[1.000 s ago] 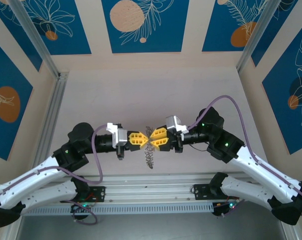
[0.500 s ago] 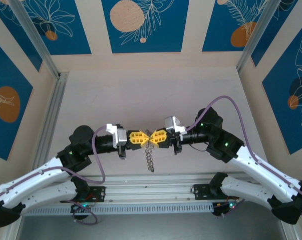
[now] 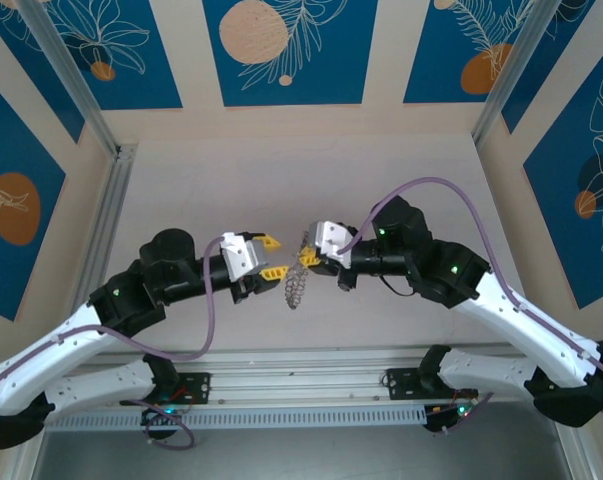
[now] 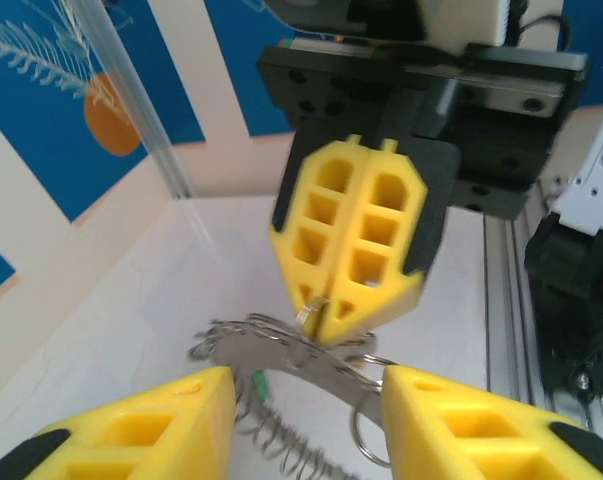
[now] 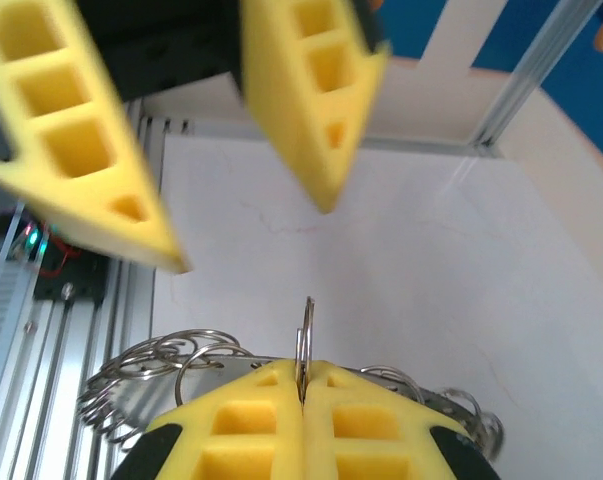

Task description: Put the keys on the keyring

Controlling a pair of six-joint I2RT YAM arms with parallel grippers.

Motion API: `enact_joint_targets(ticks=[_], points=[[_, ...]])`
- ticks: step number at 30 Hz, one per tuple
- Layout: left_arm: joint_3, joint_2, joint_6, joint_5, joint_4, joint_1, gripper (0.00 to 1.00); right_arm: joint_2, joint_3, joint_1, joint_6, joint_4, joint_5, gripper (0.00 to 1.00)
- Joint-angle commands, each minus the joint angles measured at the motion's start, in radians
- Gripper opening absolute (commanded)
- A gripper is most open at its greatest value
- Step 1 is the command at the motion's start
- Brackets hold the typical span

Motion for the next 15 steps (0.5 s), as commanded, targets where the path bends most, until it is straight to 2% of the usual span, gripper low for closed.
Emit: enact_joint_targets(ticks=[1, 3, 10, 15], points=[[0.077, 0.033, 0.077, -0.029, -0.171, -0.013, 0.41, 0.038, 0.095, 0.054, -0.091, -0.136, 0.066, 0.0], [0.101, 0.059, 0.081, -0.002, -0.197, -0.014, 0.39, 0.058, 0.128, 0.072, -0.095, -0.18, 0.071, 0.0], [0.125, 0.085, 0.073, 0.083, -0.206, -0.017, 0.3, 0.038, 0.122, 0.079, -0.088, -0.166, -0.013, 0.0], [0.129, 0.085, 0.056, 0.129, -0.208, -0.017, 0.3, 0.045, 0.138, 0.077, -0.1, -0.176, -0.035, 0.0]])
